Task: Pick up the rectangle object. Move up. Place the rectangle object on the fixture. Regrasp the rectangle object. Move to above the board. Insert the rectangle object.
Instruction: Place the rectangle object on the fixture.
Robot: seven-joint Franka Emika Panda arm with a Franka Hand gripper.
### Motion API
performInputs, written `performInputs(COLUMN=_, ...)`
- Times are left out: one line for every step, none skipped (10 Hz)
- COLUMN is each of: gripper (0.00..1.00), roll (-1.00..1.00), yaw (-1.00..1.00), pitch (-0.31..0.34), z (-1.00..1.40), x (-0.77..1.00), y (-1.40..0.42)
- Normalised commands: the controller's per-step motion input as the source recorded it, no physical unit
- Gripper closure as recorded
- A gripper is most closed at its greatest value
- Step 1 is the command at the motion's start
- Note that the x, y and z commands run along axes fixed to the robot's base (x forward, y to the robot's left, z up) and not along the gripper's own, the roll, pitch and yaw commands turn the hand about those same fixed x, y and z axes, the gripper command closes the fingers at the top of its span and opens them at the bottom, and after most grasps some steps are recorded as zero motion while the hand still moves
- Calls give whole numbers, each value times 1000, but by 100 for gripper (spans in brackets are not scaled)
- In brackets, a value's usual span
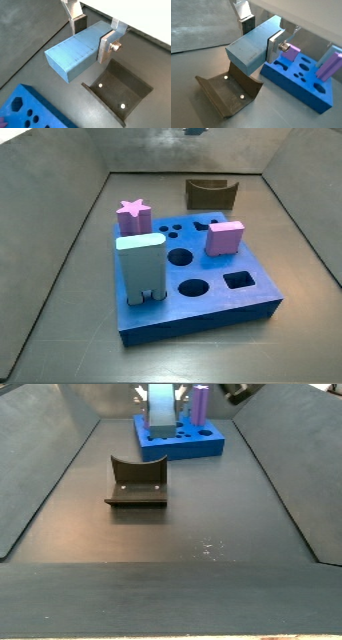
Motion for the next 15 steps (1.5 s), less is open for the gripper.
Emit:
performInputs(gripper=100, roll=-651, yaw=-123, pitch=171, z=-17, x=700, y=54)
performInputs(gripper=100, roll=-502, yaw=-116, pitch=145, z=-16, x=632, y=50)
performInputs(gripper=100, roll=-389, yaw=-112, pitch=117, z=-14, x=533, y=50)
performInputs(gripper=100, roll=-347, yaw=-111, pitch=115, z=-13, x=454, y=53)
performInputs(gripper=100, roll=-323, yaw=-106, pitch=116, z=-16, x=384, y=53)
performInputs(gripper=100, roll=-309, yaw=-102, pitch=120, z=-15, x=315, y=49)
performInputs(gripper=100, roll=-299, yaw=-95, pitch=135, z=-12, x=233, y=49)
performInputs(gripper=100, roll=-291, yaw=-87, pitch=139, z=-14, x=178, y=48)
performInputs(gripper=100, roll=-1000, yaw=-129, pitch=82, z=-1000, x=144, y=79)
performInputs(gripper=100, roll=-1000, yaw=-129, pitch=80, z=-1000, x=130, y=79)
performInputs(gripper=100, roll=-1000, yaw=-137, pitch=91, z=-1000, x=139, y=93)
performInputs(gripper=100, roll=-1000, yaw=-140, pitch=116, z=-1000, x=149, y=91)
performInputs(gripper=100, roll=-1000, yaw=-148, pitch=136, z=-1000, x=163, y=99)
performInputs(gripper=100, roll=-1000, yaw=-157, pitch=141, z=-1000, x=171, y=110)
performInputs(gripper=100, roll=-1000, yaw=-165, pitch=149, z=-1000, x=176, y=115)
